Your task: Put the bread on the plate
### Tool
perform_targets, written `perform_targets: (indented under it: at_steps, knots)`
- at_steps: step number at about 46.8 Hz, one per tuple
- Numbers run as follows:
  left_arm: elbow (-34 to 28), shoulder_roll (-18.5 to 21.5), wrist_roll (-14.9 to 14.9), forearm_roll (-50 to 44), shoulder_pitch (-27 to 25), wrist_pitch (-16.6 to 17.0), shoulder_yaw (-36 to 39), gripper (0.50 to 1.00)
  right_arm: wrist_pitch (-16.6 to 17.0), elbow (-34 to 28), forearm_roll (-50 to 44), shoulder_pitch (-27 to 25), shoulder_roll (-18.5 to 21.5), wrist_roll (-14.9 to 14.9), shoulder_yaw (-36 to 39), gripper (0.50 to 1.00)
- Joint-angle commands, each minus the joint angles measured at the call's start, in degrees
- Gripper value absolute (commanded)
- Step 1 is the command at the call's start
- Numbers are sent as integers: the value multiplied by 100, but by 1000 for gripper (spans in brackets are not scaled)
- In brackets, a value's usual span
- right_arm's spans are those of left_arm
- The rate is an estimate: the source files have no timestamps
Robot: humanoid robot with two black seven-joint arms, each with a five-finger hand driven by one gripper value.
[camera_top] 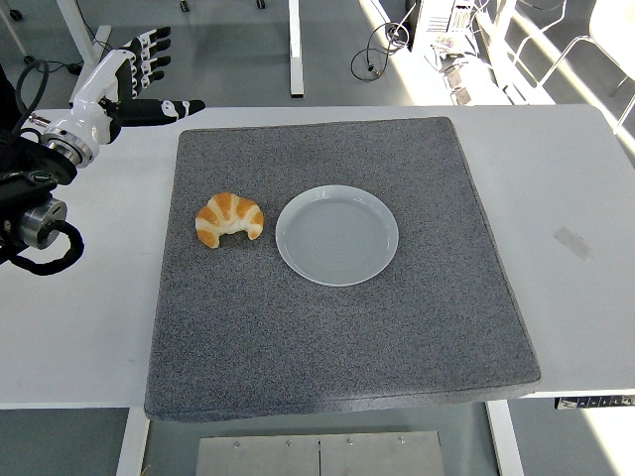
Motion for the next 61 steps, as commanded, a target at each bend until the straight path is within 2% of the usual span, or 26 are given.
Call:
perform_targets:
  at_steps: [1, 5, 12, 18, 27, 37, 41, 45, 47, 50, 54, 61]
  knots:
    - [-102, 3, 15, 241, -21, -18, 189, 954, 0, 0, 0, 0, 0, 0, 0, 1000]
    - [-489, 55, 15, 277, -153, -44, 479, 954, 0, 0, 0, 0, 0, 0, 0, 1000]
    - [-1096, 477, 24, 294, -575, -115, 1042, 954, 0, 0, 0, 0, 0, 0, 0, 1000]
    - [-1105, 530, 33, 285, -654, -124, 1165, 955, 0, 0, 0, 0, 0, 0, 0, 1000]
    - [-1105, 794, 50, 277, -953, -124, 1824, 968, 0, 9, 0, 0, 0, 0, 0, 1000]
    - [-1096, 812, -3, 277, -944, -132, 1851, 975, 0, 0, 0, 0, 0, 0, 0, 1000]
    - [-1105, 750, 6, 382, -935, -132, 1877, 969, 0, 0, 0, 0, 0, 0, 0, 1000]
    - [-1122, 741, 68, 812, -953, -264, 1947, 940, 0, 0, 0, 0, 0, 0, 0, 1000]
    - [-1122, 750, 155, 970, -962, -395, 1947, 936, 0, 0, 0, 0, 0, 0, 0, 1000]
    - [-1114, 750, 471, 1120, -979, -554, 1947, 931, 0, 0, 0, 0, 0, 0, 0, 1000]
    - [-1114, 741, 814, 1269, -1032, -598, 1947, 931, 0, 0, 0, 0, 0, 0, 0, 1000]
    - [-1114, 741, 1245, 1700, -1067, -607, 1939, 916, 0, 0, 0, 0, 0, 0, 0, 1000]
